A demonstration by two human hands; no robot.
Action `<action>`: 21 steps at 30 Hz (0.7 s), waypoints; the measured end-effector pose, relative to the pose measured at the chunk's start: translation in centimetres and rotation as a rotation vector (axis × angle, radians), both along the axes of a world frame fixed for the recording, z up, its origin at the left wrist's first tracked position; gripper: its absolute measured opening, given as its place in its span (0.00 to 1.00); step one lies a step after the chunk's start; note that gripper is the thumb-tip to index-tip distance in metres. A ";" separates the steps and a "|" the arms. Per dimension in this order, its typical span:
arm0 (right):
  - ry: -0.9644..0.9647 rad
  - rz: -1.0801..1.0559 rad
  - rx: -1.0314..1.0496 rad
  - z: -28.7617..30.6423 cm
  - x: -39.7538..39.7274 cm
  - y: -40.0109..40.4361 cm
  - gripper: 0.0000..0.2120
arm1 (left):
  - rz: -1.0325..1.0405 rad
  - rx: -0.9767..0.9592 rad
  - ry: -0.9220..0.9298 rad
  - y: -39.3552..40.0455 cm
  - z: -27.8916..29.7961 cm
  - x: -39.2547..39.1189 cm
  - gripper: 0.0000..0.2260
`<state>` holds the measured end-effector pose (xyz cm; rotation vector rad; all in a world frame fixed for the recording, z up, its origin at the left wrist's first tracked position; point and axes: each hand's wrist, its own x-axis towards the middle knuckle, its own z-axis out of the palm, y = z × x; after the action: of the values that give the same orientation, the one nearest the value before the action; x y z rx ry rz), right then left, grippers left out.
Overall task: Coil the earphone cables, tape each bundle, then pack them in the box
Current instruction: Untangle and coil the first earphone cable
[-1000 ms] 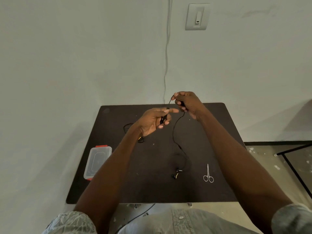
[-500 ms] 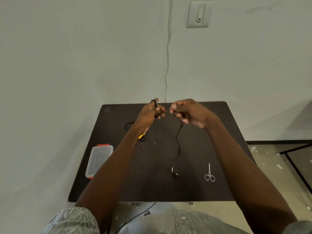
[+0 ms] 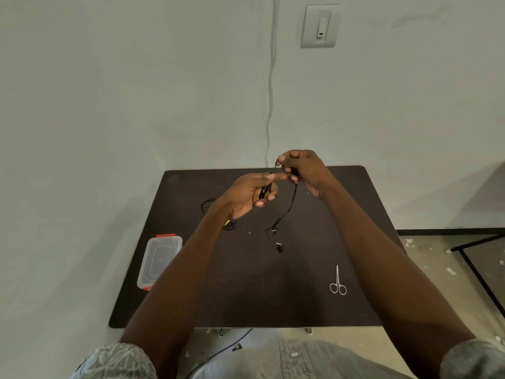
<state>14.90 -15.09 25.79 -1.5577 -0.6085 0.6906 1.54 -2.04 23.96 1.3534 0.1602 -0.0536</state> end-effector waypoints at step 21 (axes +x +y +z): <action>0.051 0.427 -0.169 -0.3 -3.2 -2.0 0.12 | 0.467 0.261 -0.104 1.6 -0.6 2.0 0.20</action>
<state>11.66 -17.14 25.50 -1.5730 -0.8745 1.1232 3.54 -0.41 23.33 1.5440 0.4017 0.4425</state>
